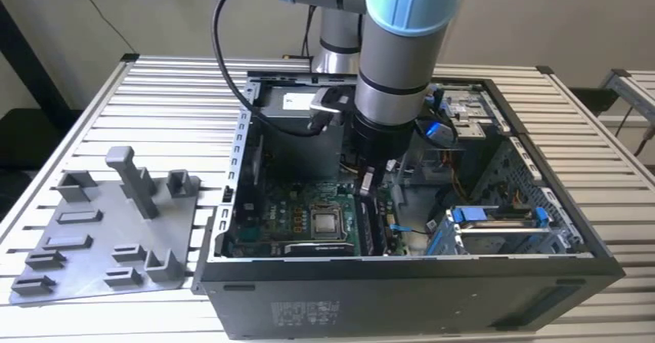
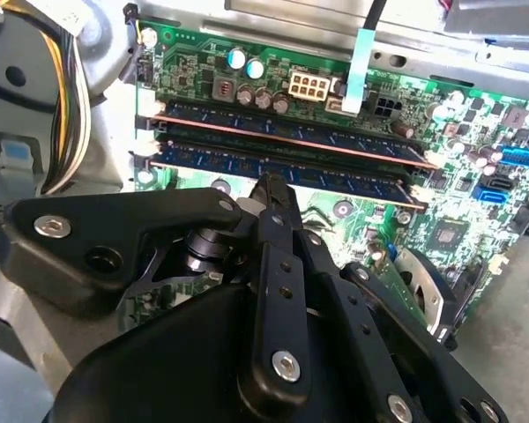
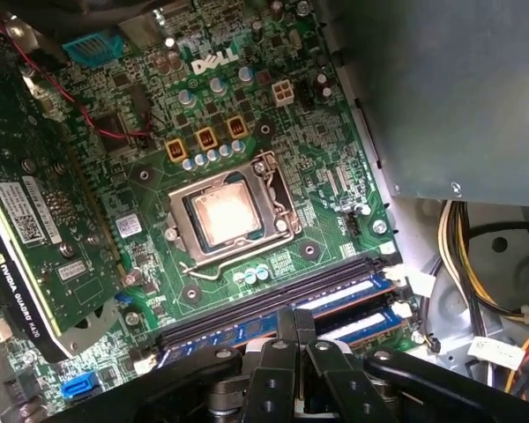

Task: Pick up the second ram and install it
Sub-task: 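Press down the second ram until it locks into place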

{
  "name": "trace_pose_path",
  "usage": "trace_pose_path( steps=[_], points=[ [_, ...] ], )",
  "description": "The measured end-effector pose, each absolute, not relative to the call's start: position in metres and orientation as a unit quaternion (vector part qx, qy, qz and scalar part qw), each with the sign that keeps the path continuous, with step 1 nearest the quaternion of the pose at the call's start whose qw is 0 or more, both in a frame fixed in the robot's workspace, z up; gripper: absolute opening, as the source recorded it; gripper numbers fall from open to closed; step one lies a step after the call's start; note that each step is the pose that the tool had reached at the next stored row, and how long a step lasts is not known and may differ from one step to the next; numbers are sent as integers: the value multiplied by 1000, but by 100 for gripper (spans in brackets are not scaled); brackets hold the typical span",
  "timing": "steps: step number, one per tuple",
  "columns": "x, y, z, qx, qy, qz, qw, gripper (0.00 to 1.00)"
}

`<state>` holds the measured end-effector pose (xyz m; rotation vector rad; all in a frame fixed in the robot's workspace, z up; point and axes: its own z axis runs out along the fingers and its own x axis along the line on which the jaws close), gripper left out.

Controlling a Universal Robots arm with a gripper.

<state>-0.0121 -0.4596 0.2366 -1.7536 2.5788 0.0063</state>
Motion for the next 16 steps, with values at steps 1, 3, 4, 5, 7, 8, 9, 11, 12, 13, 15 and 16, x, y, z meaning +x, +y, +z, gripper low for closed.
trace_pose_path(
  steps=[1,3,4,5,7,8,9,11,12,13,15,16],
  points=[
    [-12,-460,237,-564,825,2,12,11],
    [-12,-460,237,-568,823,2,12,11],
    [-12,-460,236,-570,822,2,12,11],
    [-13,-460,236,-571,821,2,12,11],
    [-13,-460,236,-571,821,2,12,11],
    [-13,-460,236,-571,821,2,12,11],
    [-13,-460,236,-571,821,2,12,11],
    [-13,-460,236,-571,821,2,12,11],
    [-13,-460,236,-571,821,2,12,11],
    [-13,-460,236,-571,821,2,12,11],
    [-13,-460,236,-571,821,2,12,11],
    [-13,-460,236,-571,821,2,12,11]
  ],
)
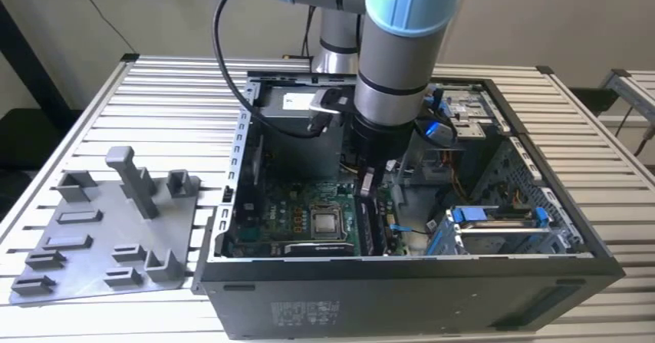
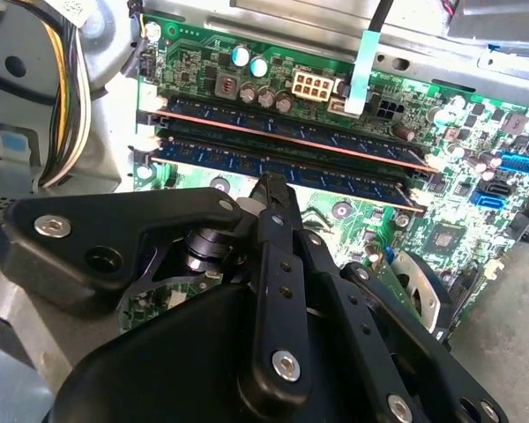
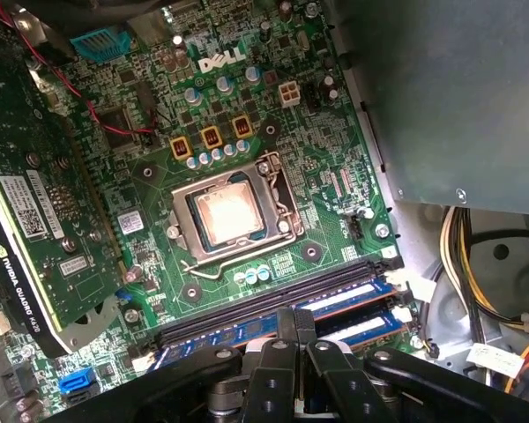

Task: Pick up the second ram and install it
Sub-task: 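Press down the second ram until it locks into place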

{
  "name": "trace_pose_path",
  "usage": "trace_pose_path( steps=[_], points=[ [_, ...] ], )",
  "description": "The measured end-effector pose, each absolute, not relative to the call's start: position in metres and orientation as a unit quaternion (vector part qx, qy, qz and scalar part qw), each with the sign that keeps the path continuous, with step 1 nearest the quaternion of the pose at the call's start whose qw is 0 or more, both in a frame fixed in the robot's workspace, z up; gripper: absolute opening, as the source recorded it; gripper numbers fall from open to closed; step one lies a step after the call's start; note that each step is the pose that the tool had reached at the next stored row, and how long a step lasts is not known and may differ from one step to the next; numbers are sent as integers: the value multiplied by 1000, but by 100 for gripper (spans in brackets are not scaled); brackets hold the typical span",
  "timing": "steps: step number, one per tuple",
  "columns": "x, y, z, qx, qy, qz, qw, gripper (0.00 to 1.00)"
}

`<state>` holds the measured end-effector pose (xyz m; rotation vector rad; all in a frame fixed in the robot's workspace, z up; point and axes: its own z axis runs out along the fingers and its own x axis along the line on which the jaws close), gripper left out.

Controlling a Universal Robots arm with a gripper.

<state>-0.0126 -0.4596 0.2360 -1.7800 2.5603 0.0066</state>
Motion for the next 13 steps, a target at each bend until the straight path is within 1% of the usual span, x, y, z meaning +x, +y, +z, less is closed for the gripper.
trace_pose_path(
  steps=[13],
  points=[
    [-13,-460,233,-630,776,3,12,11]
  ],
)
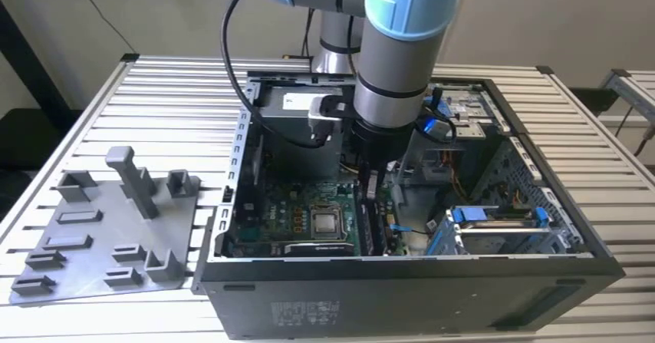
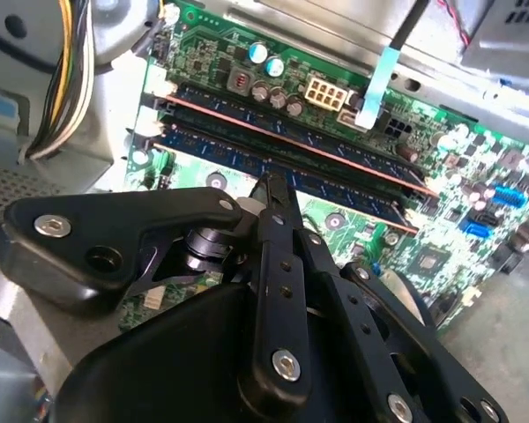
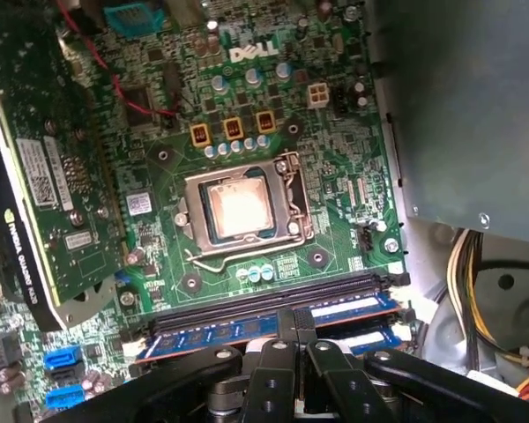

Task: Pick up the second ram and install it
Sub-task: 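Press down the second ram until it locks into place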

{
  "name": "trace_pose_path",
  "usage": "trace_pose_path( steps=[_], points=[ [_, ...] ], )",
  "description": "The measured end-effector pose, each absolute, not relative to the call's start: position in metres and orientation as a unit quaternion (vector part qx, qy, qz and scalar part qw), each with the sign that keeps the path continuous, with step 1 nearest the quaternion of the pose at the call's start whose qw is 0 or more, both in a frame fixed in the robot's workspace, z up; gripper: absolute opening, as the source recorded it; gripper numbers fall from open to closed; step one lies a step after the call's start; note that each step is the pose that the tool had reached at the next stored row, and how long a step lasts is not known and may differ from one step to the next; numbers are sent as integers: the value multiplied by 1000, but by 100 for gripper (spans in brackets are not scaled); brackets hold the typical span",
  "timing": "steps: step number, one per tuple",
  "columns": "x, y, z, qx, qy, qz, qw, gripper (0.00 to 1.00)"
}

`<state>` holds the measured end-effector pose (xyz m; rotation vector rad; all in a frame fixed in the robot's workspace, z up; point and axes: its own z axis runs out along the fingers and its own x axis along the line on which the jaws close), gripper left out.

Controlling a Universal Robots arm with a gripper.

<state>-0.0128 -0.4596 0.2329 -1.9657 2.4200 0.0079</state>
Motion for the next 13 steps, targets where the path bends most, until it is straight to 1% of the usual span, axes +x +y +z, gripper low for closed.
trace_pose_path(
  steps=[7,13],
  points=[
    [-12,-460,231,-633,774,3,12,11],
    [-12,-460,223,-638,770,3,12,11]
  ],
)
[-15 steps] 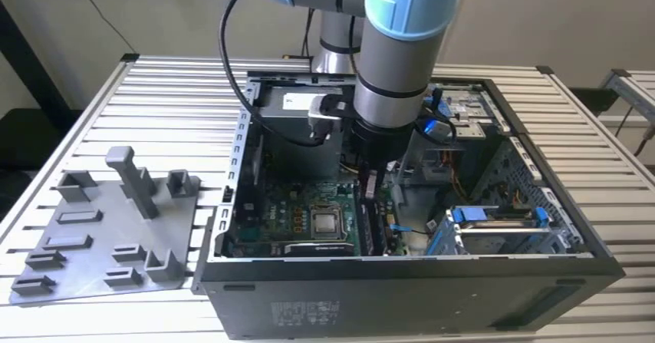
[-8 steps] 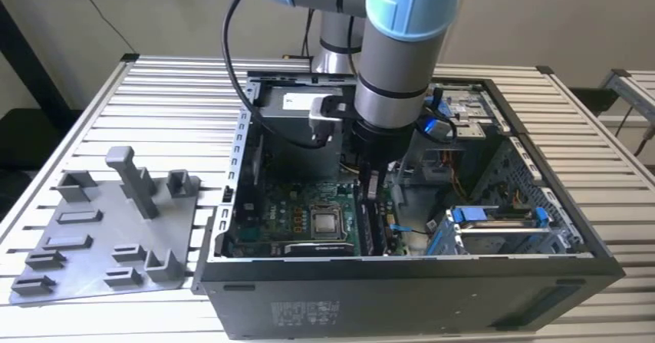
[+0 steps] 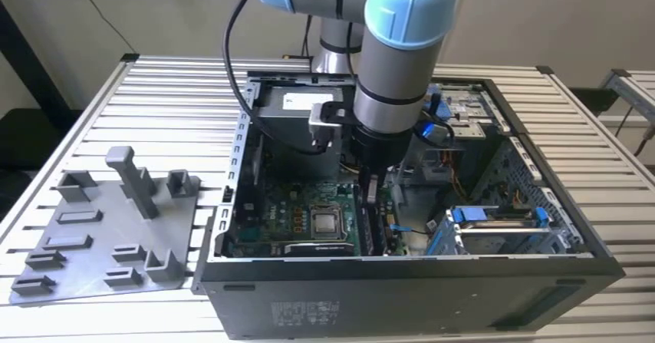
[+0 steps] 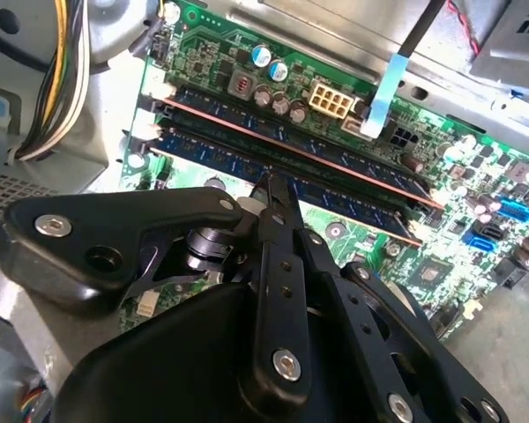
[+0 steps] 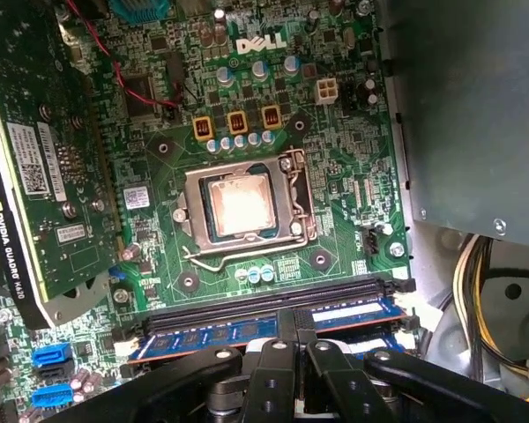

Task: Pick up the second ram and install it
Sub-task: 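Press down the second ram until it locks into place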

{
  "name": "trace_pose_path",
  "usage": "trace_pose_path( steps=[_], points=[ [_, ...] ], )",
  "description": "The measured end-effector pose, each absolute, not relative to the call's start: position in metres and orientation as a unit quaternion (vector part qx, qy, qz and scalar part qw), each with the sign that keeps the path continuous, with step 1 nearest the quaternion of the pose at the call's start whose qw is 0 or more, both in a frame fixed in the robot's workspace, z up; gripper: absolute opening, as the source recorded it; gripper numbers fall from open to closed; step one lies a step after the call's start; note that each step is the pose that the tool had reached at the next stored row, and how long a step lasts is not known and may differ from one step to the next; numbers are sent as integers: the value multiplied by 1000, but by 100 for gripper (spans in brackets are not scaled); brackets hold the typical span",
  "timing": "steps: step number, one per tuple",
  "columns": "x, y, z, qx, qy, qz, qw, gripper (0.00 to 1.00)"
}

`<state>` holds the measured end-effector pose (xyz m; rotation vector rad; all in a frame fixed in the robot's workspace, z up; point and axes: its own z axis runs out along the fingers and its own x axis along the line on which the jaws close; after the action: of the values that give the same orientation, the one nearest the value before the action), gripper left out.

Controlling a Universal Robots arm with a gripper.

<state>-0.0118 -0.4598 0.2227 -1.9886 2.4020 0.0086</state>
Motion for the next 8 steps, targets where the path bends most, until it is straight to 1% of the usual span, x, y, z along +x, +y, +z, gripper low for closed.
trace_pose_path(
  steps=[4,8],
  points=[
    [-12,-460,218,-641,768,3,12,11],
    [-12,-459,223,-641,768,5,14,11]
  ],
)
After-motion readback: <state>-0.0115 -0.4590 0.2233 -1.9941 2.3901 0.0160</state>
